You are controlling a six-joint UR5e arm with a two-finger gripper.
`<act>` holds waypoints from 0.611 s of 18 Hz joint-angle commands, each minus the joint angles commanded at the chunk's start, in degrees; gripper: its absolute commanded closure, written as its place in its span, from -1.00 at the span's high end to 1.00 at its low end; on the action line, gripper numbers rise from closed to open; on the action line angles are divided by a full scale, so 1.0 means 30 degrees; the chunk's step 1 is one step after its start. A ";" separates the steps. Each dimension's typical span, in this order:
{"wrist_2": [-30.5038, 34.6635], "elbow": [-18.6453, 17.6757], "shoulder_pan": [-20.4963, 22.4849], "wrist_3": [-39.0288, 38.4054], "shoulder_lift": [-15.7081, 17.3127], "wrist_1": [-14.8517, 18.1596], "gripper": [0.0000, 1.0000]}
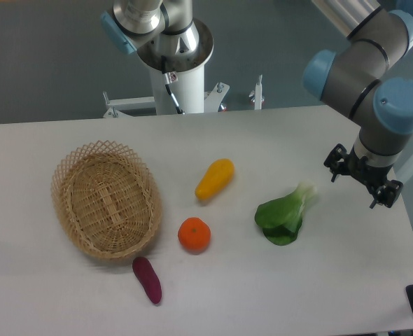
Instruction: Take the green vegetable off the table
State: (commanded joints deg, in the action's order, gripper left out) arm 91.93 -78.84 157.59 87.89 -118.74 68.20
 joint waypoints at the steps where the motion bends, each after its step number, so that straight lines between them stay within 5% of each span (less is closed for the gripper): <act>1: 0.0000 0.0000 0.0000 0.0000 0.0000 0.0000 1.00; 11: 0.0000 -0.0613 -0.0087 -0.1663 0.0409 -0.0029 1.00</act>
State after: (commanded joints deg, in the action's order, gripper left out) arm 91.93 -80.68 157.33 82.90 -117.51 68.12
